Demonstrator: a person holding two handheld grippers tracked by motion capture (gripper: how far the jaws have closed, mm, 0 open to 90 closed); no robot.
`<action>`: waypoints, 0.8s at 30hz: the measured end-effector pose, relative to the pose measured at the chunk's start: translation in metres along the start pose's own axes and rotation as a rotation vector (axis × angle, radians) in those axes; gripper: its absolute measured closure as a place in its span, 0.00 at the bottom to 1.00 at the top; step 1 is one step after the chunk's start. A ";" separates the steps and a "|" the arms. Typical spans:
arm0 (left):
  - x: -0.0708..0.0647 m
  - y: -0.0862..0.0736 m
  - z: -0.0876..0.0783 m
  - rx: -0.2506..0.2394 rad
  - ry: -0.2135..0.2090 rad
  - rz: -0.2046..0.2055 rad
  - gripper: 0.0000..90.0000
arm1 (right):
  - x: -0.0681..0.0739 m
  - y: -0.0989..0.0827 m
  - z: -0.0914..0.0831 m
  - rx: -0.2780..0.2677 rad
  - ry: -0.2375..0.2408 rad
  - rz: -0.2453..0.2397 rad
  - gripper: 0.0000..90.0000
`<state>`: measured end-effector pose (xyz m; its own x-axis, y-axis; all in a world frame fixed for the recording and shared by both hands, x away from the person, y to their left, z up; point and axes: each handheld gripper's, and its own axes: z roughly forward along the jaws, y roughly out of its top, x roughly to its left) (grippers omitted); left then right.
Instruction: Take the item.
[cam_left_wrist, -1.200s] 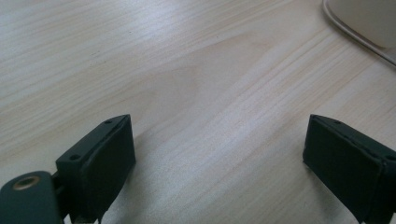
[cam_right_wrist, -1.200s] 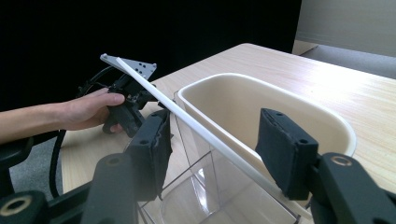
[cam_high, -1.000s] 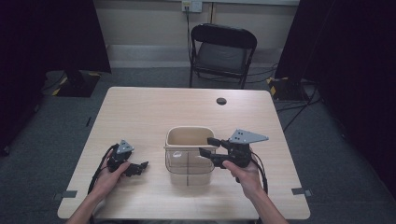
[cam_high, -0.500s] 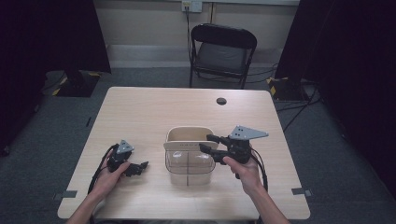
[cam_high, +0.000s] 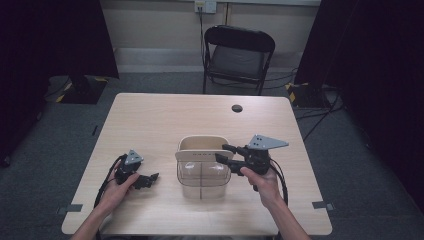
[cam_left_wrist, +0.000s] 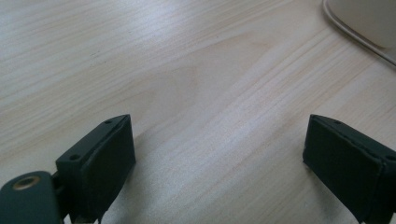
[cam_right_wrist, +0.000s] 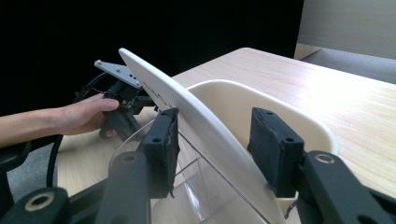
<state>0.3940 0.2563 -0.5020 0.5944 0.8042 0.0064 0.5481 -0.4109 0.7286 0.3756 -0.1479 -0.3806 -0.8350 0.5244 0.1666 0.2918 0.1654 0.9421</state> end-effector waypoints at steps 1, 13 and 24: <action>0.000 0.000 0.000 0.000 0.000 0.000 0.09 | 0.000 0.000 0.000 -0.001 0.000 0.000 0.59; 0.000 0.000 0.000 0.001 0.001 0.001 0.09 | -0.001 0.000 0.000 -0.005 -0.002 0.003 0.59; 0.000 0.000 0.000 0.001 -0.001 -0.001 0.09 | -0.001 0.000 0.000 0.001 -0.007 0.007 0.59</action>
<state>0.3940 0.2563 -0.5020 0.5946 0.8040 0.0051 0.5492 -0.4108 0.7277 0.3763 -0.1478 -0.3811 -0.8296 0.5315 0.1710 0.2978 0.1623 0.9407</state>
